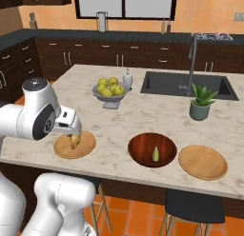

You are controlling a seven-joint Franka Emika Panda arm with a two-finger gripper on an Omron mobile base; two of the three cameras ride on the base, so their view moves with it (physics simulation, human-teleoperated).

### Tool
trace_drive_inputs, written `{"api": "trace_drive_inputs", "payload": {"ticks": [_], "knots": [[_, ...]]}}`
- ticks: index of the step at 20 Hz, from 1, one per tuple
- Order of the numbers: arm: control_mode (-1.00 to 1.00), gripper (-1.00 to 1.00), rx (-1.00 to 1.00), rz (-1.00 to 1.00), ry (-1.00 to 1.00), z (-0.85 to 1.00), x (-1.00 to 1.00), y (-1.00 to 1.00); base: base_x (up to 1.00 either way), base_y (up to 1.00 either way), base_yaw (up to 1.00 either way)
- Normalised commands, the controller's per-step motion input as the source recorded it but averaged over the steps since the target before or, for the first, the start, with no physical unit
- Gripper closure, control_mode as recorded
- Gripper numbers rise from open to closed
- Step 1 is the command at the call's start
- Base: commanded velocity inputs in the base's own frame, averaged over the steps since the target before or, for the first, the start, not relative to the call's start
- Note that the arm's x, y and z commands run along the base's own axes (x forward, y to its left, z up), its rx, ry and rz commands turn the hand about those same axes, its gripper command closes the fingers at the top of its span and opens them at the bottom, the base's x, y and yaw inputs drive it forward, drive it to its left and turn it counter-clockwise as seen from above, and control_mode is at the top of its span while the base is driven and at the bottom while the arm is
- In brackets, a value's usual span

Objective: Pick the chicken drumstick and lemon wedge from their plates and place them in the bowl. Then put the bowl in the fridge.

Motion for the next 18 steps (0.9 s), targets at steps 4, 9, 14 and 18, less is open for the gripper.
{"api": "trace_drive_inputs", "payload": {"ticks": [4,9,14,18], "knots": [[-1.00,-1.00,0.00,0.03,0.08,-0.48,0.50,0.50,0.00,0.00,0.00],[-1.00,-1.00,-0.01,0.04,0.06,-0.62,0.29,0.15,0.00,0.00,0.00],[-1.00,-1.00,-0.04,0.05,0.04,-0.48,0.46,0.10,0.00,0.00,0.00],[-1.00,-1.00,-0.03,0.07,0.05,-0.41,0.61,0.18,0.00,0.00,0.00]]}}
